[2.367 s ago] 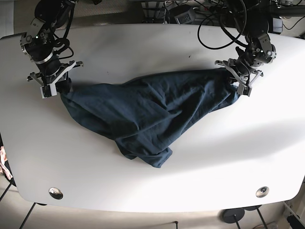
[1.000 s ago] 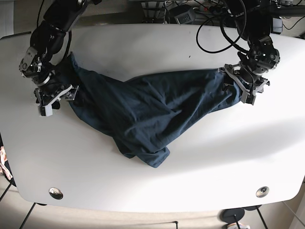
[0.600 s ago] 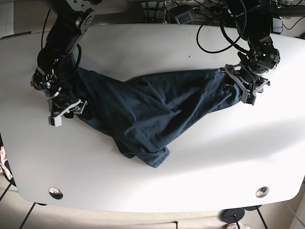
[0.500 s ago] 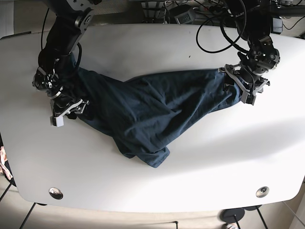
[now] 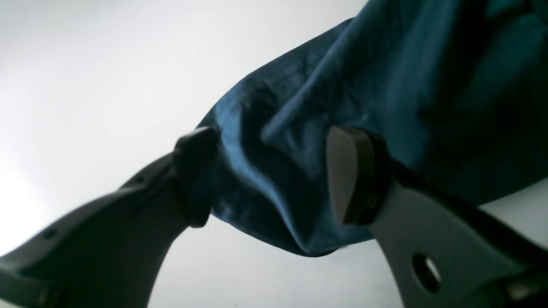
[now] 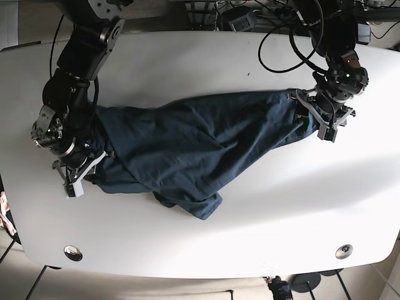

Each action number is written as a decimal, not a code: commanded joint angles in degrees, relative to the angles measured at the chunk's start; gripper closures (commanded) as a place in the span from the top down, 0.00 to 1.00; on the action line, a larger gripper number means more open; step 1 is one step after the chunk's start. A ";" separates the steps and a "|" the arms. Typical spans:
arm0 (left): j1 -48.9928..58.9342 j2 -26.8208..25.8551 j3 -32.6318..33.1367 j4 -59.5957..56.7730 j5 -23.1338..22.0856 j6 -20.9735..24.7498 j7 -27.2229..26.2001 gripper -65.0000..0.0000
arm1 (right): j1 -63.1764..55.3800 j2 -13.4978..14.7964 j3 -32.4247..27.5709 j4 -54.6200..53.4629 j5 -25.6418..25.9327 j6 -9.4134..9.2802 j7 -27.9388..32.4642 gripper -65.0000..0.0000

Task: Fold the T-shirt properly
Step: 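Lower the navy shirt with both grippers, dragging the right gripper's edge, then release the left gripper and pull the shirt with the right gripper, then grasp the shirt's other edge with the left gripper and stretch it out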

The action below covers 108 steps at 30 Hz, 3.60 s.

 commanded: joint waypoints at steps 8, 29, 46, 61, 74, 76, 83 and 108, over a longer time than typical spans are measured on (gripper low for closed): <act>-2.32 -0.45 -0.43 0.92 -0.68 0.16 -1.25 0.54 | 22.33 2.60 -0.19 13.03 1.49 0.49 -16.85 0.03; -9.18 -0.45 -6.32 1.36 -0.68 0.25 -0.99 0.53 | 53.98 0.75 -19.09 13.03 1.14 0.49 -19.31 0.03; -9.01 -0.45 -6.32 1.45 -0.68 0.25 -0.99 0.54 | 57.08 -8.92 -23.92 14.09 -1.68 0.49 -19.40 0.03; -9.36 -2.03 15.75 -4.71 -0.33 2.01 -4.15 0.54 | 35.96 -3.64 -23.66 27.36 -1.59 0.49 -19.22 0.03; -20.52 2.89 18.91 -21.59 -0.77 18.54 -10.74 0.82 | 34.81 -4.00 -23.66 27.45 -1.59 0.49 -19.22 0.03; -22.37 3.59 18.91 -25.37 -0.77 18.54 -10.74 0.82 | 34.81 -3.91 -23.66 27.45 -1.59 0.49 -19.22 0.03; -27.91 5.70 18.91 -38.38 -0.77 18.45 -10.83 0.82 | 34.81 -4.00 -21.37 27.45 -1.59 0.49 -19.22 0.03; -39.07 1.22 13.11 -14.11 -0.68 11.68 7.28 0.00 | 39.65 -0.04 -20.32 3.45 -2.29 -1.04 -2.35 0.03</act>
